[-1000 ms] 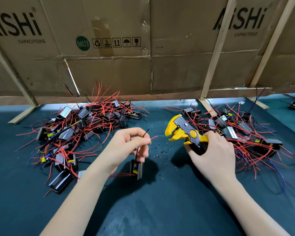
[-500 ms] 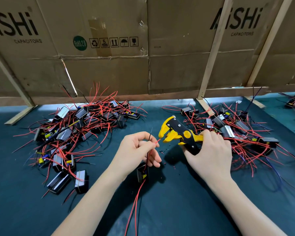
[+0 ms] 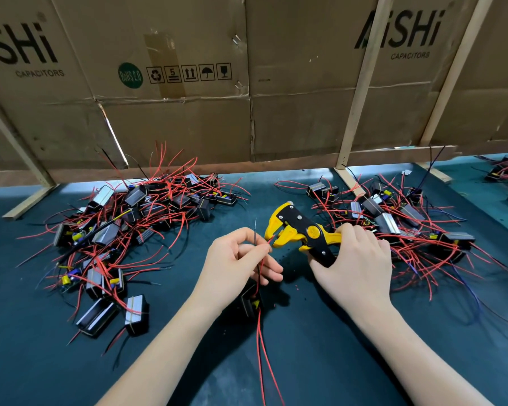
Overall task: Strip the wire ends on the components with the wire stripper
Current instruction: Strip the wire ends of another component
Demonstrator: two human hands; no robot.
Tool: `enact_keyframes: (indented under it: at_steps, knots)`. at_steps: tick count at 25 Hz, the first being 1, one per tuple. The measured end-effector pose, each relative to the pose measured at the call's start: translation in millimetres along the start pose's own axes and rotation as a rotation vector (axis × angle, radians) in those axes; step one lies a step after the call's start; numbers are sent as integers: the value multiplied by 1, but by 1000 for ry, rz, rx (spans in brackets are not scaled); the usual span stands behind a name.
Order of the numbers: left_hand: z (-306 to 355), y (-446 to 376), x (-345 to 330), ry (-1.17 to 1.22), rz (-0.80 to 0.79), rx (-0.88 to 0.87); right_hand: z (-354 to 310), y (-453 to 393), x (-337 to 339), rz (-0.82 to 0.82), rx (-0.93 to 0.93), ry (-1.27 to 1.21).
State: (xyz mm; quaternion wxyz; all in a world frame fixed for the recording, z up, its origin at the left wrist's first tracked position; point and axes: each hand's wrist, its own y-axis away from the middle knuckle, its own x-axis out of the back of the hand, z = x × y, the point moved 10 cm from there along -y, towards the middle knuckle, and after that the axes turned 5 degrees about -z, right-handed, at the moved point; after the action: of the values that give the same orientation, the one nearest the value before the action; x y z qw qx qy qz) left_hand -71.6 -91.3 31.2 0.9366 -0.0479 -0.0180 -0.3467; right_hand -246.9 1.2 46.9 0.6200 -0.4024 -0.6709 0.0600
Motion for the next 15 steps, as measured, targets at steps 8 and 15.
enact_keyframes:
  at_steps: [8, 15]
  knots:
    - [-1, 0, -3, -4, -17, 24, -4, -1, 10, 60, 64, 4]
    - [-3, 0, -4, -19, -39, 57, -4, -1, 16, 82, 93, 21]
